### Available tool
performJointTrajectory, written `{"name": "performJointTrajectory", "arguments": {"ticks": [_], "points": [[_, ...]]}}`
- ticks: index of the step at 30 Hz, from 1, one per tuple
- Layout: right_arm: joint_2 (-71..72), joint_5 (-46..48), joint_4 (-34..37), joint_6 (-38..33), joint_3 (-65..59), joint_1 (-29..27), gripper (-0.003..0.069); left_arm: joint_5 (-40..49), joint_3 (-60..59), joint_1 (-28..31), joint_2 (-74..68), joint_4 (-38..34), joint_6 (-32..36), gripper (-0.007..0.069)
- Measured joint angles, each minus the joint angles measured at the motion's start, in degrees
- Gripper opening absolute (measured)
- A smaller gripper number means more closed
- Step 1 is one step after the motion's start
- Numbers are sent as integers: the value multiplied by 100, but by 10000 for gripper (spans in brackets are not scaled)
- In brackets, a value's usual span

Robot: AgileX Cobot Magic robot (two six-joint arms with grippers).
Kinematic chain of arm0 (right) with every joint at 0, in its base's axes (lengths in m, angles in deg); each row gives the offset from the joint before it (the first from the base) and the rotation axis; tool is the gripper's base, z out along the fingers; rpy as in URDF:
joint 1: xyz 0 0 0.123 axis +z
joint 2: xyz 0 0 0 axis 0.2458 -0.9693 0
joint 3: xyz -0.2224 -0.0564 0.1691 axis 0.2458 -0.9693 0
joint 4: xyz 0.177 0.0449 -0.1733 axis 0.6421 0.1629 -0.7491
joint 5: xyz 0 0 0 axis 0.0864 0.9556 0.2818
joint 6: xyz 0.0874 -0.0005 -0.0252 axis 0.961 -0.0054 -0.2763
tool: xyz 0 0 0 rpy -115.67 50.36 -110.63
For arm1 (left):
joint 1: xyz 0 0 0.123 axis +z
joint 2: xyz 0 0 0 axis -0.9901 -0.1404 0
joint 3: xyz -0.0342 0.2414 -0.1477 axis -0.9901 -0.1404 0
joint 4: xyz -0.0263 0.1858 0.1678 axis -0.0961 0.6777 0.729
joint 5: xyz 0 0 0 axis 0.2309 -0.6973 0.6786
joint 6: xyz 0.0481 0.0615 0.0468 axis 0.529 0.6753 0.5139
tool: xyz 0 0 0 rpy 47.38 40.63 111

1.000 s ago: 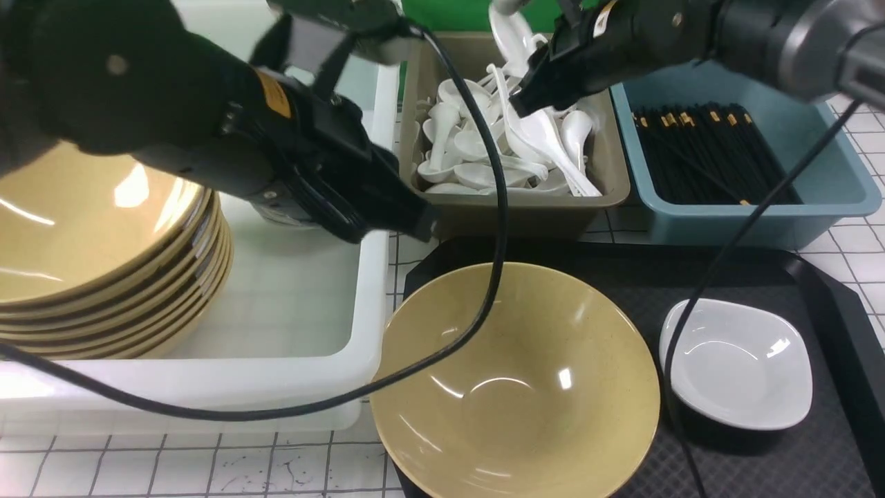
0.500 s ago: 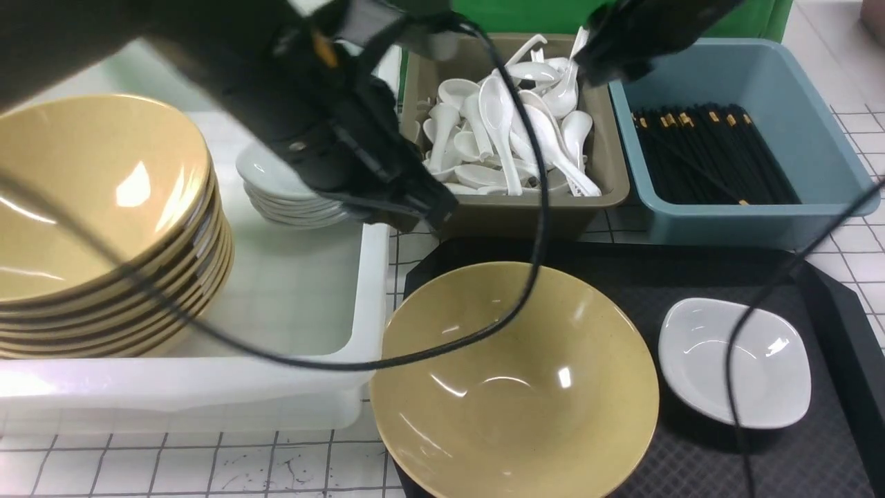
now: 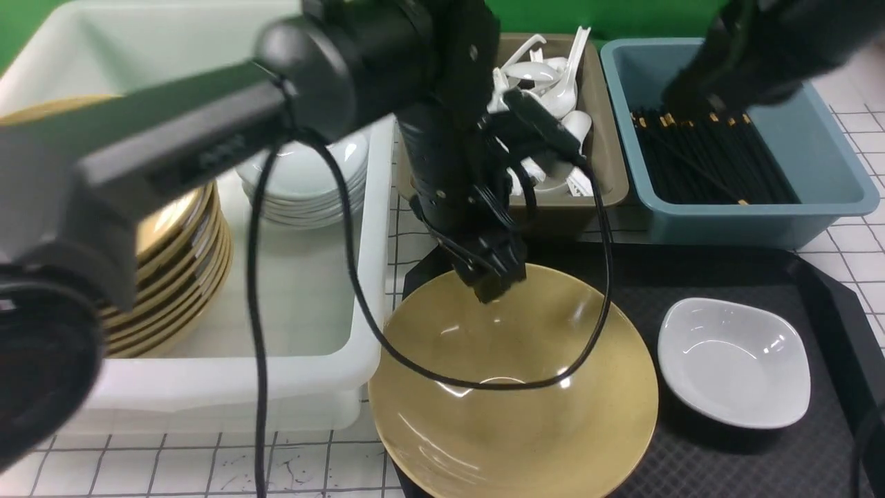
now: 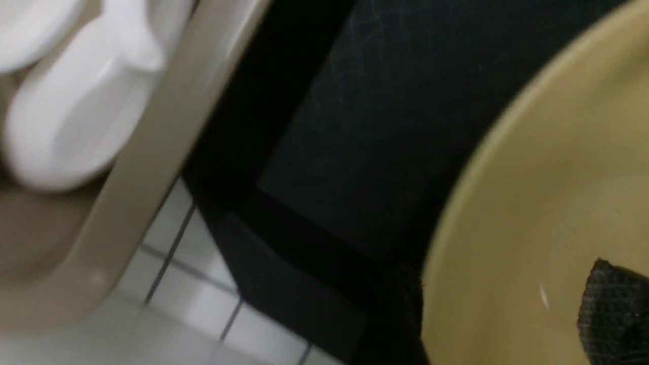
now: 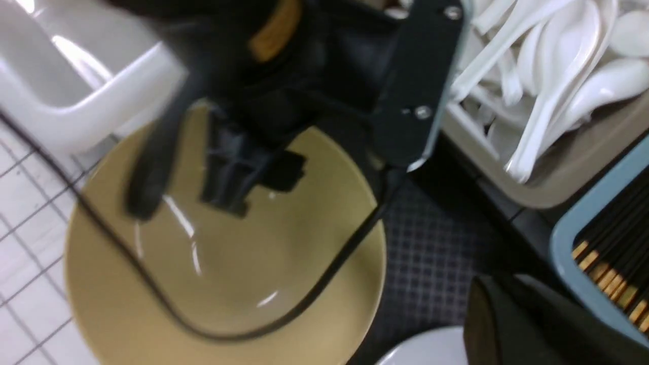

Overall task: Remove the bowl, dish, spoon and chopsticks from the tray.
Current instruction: Use the left arm to grab the yellow noodle bowl on the left, then use the left arm to put the noodle bowl into the large storage box on the left

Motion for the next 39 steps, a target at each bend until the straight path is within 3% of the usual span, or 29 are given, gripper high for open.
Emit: {"name": "performJointTrajectory", "arguments": {"ticks": [7,9,10,12,14,18,24,29,33,35,36,38,39], "points": [[195,0,25,0,-463,0,37,-158,12,0,-437,-26,-11,395],[194,0,39,-7,-521,0,38,-82,12,0,-466,-26,-161,297],[194,-10,45,-7,-521,0,39,-63,12,0,-461,-31,-170,287],[198,-42,45,-18,-542,0,39,165,48,5,-406,-37,-295,155],[198,-42,46,-24,-536,0,40,337,61,5,-277,-190,-464,79],[226,-34,51,-24,-380,72,41,360,180,-12,16,-381,-636,18],[436,4,58,-4,232,519,43,294,447,106,690,-487,-831,7],[452,23,58,8,757,982,44,386,447,679,1387,-1101,-1123,7],[453,38,58,13,1016,1313,44,395,282,1465,2083,-1534,-1187,6],[464,53,16,13,1105,1509,44,401,-74,2272,2716,-1734,-1190,7],[472,53,16,13,1105,1518,44,401,-74,2272,2716,-1734,-1190,7],[483,66,-4,13,1105,1582,44,415,-419,2962,3294,-1777,-1191,7],[483,66,-27,13,1105,1605,44,420,-771,3652,3753,-1834,-1235,7]]}}
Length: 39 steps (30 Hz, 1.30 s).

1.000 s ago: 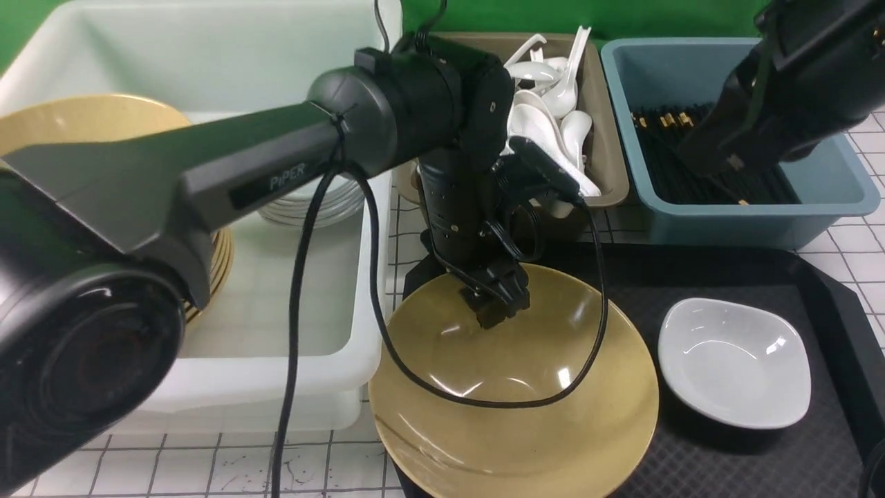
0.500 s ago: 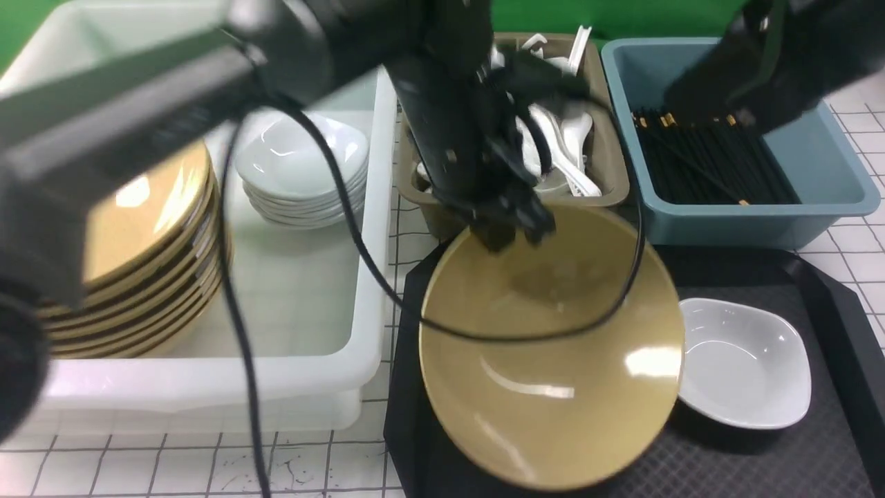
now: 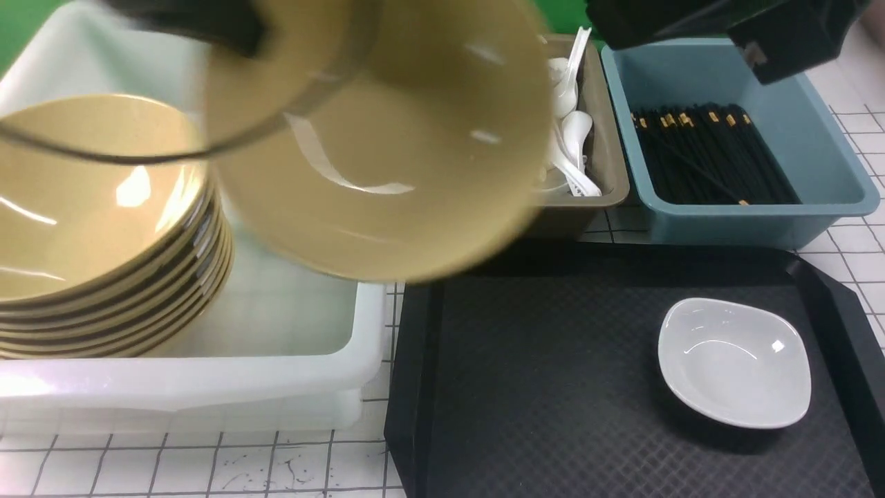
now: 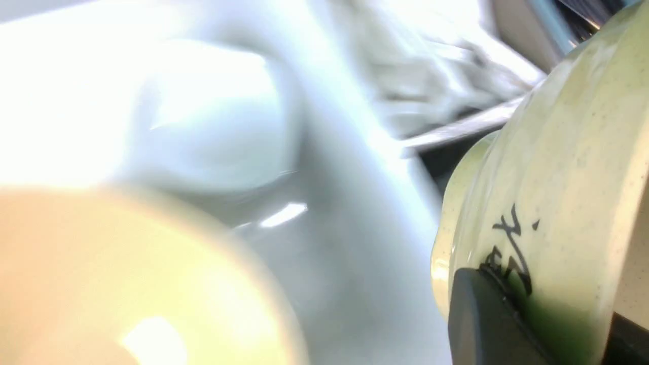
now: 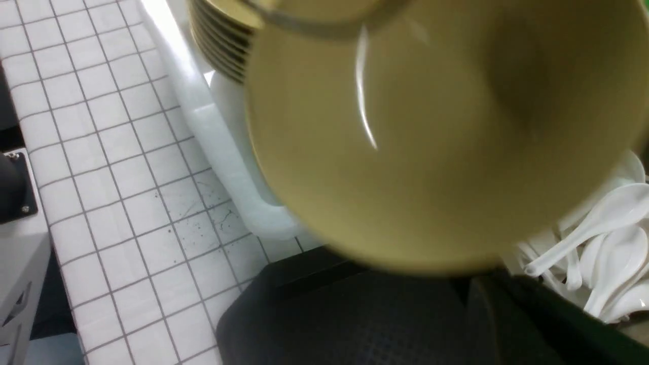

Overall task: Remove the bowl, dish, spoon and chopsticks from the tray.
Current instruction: Use the left arm to put the noodle bowl into the large storage box on the left

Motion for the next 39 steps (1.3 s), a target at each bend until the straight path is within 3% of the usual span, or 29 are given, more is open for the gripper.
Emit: {"name": "performJointTrajectory", "arguments": {"ticks": [8,11,21,24,31,36,39], "points": [[0,-12,-52,-25,0,0,46,-450,-1329,2496,1140,-587,-102,7],[0,-18,-60,-79,0,0,47,-681,-1799,3055,1179,-535,-195,7],[0,-1,-63,-243,0,0,48,-1472,-2514,3191,594,-491,-194,51],[0,-1,-63,-307,0,0,47,-1443,-2531,3191,371,-294,-74,137],[0,-1,-67,-314,0,4,48,-1345,-2541,3161,331,-120,-46,488],[0,-1,-221,-229,0,4,48,-1098,-2262,3161,465,49,-164,602],[-18,2,-396,2,0,4,48,-840,-1697,3010,666,112,-288,606]]}}
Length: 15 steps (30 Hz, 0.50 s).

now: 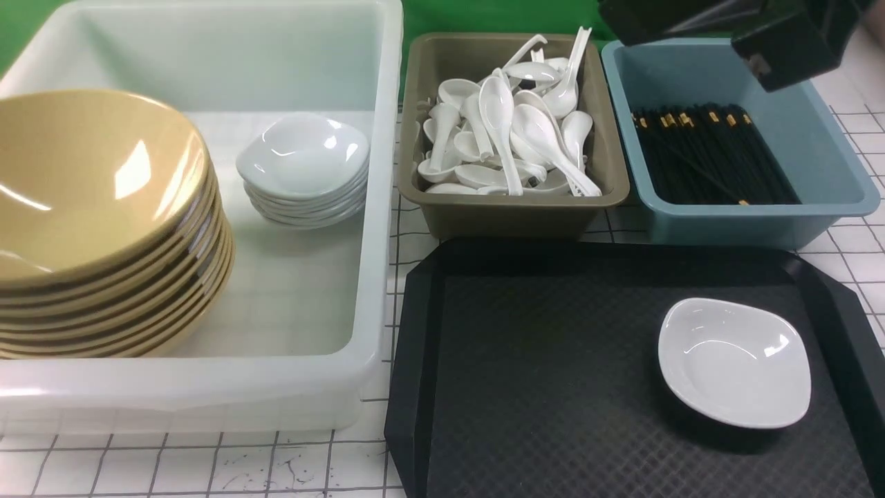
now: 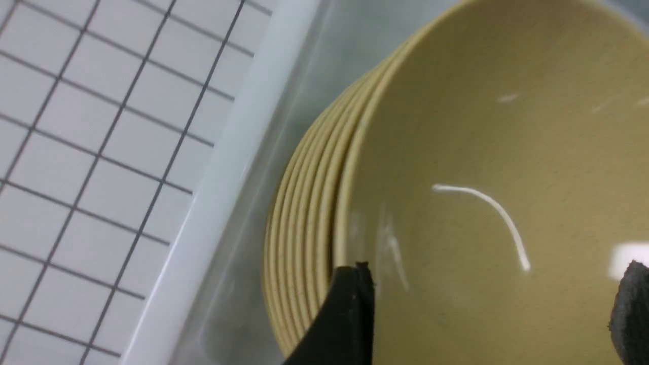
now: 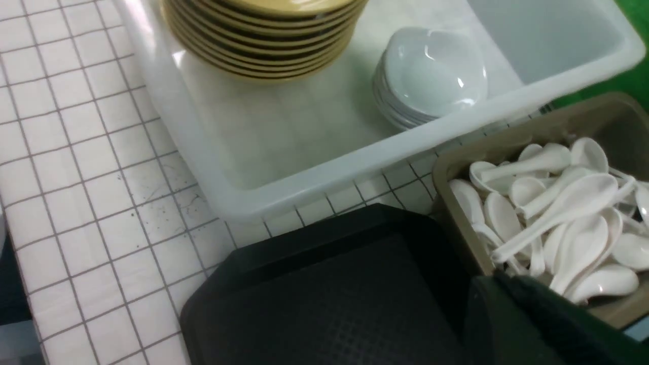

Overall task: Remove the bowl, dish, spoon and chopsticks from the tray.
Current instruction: Use the left arm to put the noodle bowl into the large storage box on the left, then use the left arm to grab the plate

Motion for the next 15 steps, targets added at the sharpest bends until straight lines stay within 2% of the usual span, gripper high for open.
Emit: {"name": "performJointTrajectory", "arguments": {"ticks": [2,5,11,15], "points": [[-24,0,-41,43,-13,0,48,80,225,-148,78,48,-26,600],[-41,-8,-131,226,-291,0,48,362,677,-893,210,79,-123,573],[-56,-26,-613,693,-1394,0,52,612,753,-3004,127,196,-166,534],[69,-72,-1034,1123,-2338,0,55,515,642,-4441,-310,576,-458,530]]}}
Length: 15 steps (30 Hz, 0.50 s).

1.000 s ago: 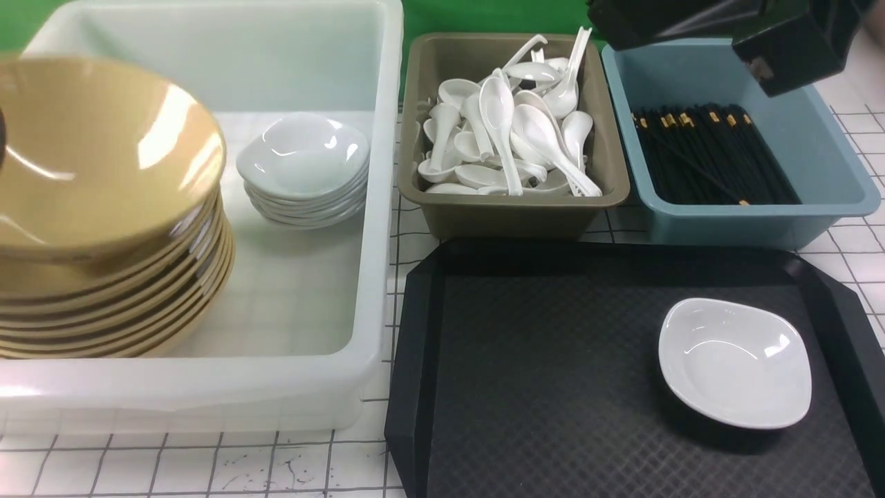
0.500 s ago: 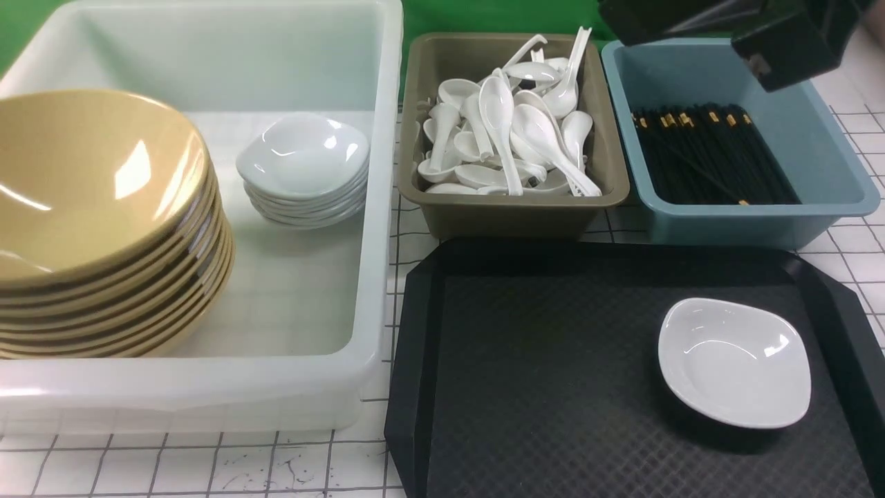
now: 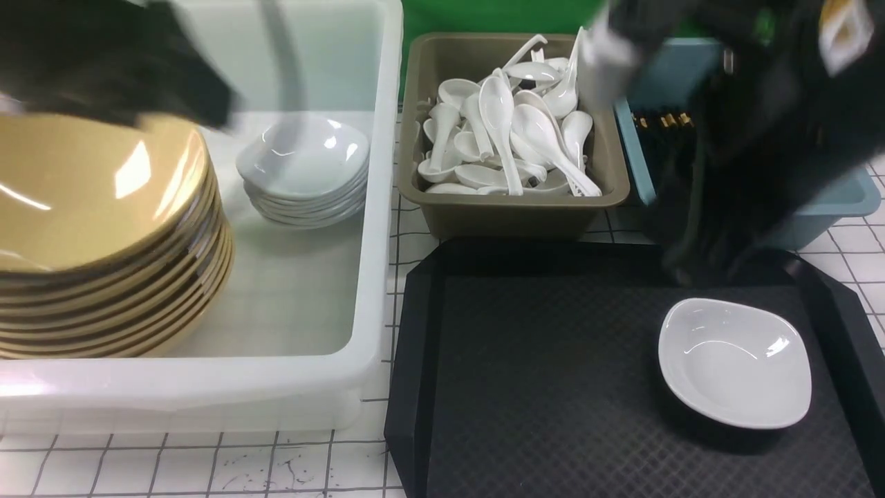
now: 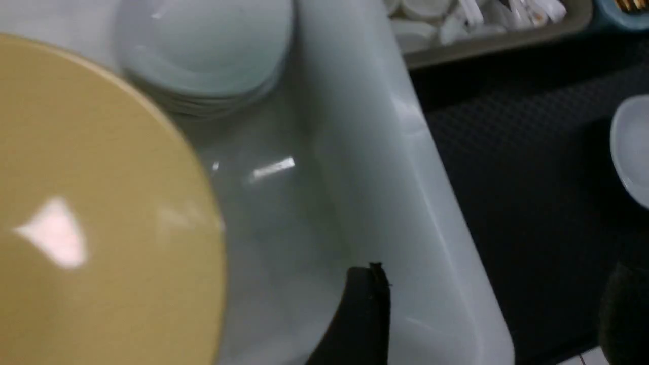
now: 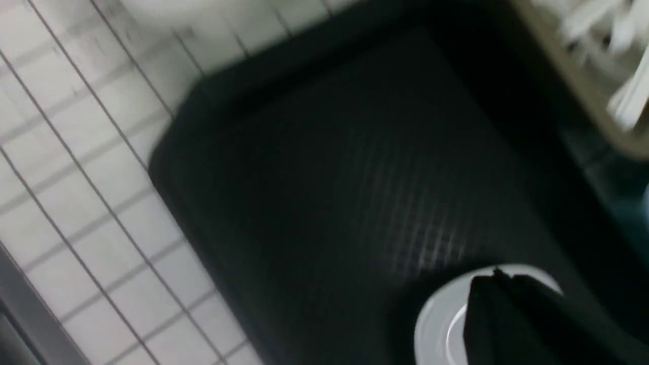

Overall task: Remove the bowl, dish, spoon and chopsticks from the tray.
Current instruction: Use the left arm to grab the plate

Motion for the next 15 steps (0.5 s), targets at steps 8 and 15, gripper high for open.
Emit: {"name": "performJointTrajectory", "arguments": {"ticks": [8,15], "points": [[1076,-49,-654,883,-1423,-437,57,-1152,17,-2210,-1787,282,-244,528],[1959,-56,-659,954,-2338,-1627,50,-1853,963,-3214,-3314,265,-239,528]]}}
